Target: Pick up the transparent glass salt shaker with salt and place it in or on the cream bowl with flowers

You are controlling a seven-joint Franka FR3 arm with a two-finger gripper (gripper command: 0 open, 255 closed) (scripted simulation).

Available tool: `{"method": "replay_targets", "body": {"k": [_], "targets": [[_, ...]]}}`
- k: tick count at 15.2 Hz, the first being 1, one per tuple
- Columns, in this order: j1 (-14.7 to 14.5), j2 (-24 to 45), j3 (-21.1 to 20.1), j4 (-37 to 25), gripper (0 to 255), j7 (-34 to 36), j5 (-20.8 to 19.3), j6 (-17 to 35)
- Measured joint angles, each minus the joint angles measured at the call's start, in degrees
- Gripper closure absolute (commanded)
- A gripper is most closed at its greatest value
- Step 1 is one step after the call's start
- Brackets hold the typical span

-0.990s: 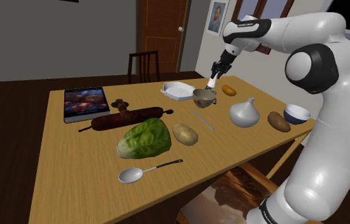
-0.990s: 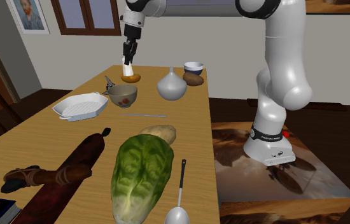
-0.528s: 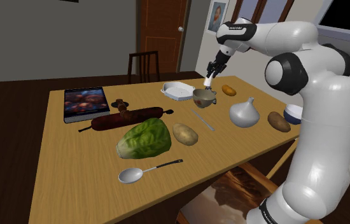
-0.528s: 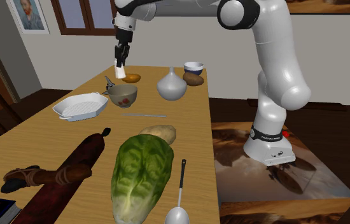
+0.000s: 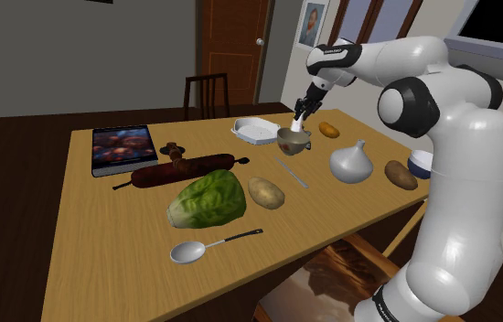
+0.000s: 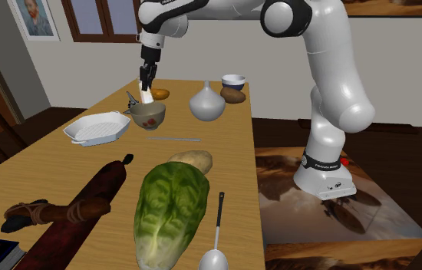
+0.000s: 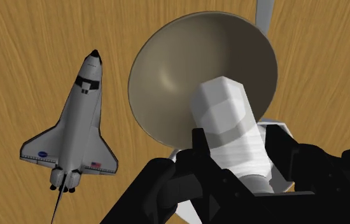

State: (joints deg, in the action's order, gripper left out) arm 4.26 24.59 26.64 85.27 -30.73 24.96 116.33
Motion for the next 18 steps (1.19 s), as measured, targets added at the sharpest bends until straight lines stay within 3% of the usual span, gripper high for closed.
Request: {"method": "replay_targets", "body": {"k": [10,11,18], "targets": [[-0.1,0.7,-0.4,2.9,255,-1.2,0.9,3.4],[-0.1,0.7,-0.4,2.9,0,-1.2,0.9,3.4],[-0.1,0.3,-0.3,2.8,0,-1.1,0.6,2.9]]}}
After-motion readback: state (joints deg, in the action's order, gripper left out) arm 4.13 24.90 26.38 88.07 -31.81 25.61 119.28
